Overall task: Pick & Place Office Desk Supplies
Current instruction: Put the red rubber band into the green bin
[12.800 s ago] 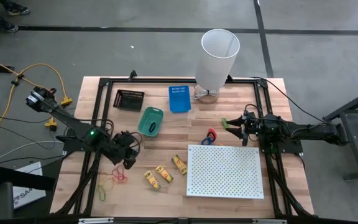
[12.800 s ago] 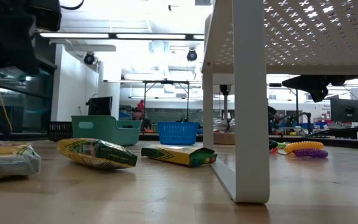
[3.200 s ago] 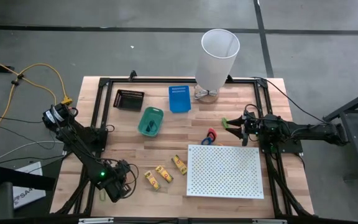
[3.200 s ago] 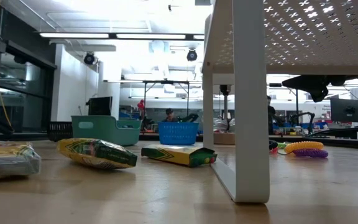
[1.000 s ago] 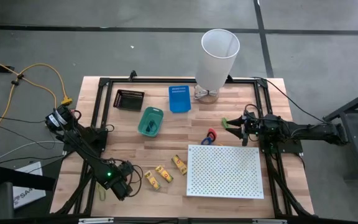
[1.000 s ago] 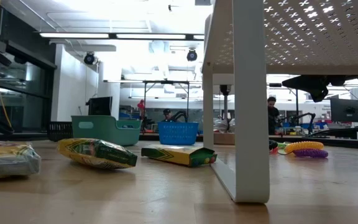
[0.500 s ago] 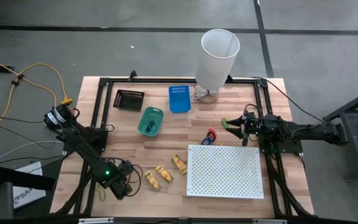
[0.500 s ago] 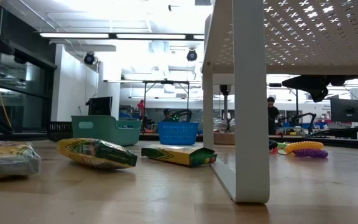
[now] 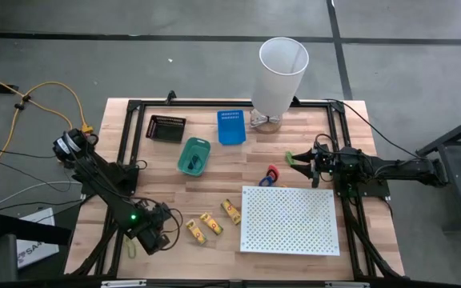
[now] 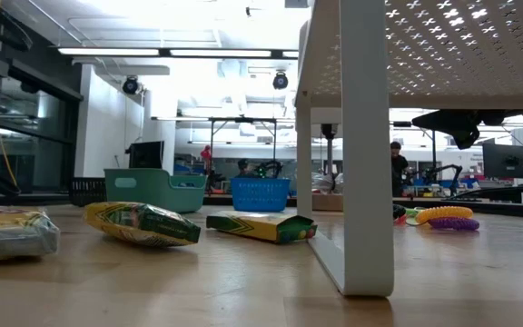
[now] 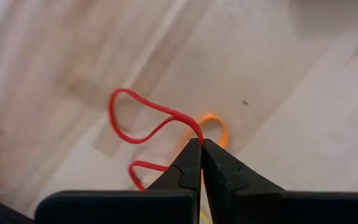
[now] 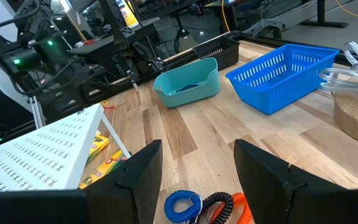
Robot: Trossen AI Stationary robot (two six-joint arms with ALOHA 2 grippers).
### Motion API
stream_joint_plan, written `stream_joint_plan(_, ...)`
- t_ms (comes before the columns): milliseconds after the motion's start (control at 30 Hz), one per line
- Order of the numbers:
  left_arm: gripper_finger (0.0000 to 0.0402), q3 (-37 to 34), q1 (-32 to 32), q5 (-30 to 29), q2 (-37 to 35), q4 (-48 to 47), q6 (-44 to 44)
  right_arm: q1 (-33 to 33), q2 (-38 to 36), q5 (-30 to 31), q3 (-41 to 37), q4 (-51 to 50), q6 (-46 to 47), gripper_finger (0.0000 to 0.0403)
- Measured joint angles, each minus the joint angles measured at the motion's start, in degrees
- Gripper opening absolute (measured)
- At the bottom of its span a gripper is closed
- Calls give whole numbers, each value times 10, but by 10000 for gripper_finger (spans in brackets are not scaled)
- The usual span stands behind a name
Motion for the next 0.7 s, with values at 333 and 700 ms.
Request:
stream_joint_plan(333,1,0,-1,-139,-60,-82,-12,0,0,0,0,0,0,188)
stream_joint_plan(700,1,0,34,-307,-168,-129,46,0,0,0,0,0,0,188)
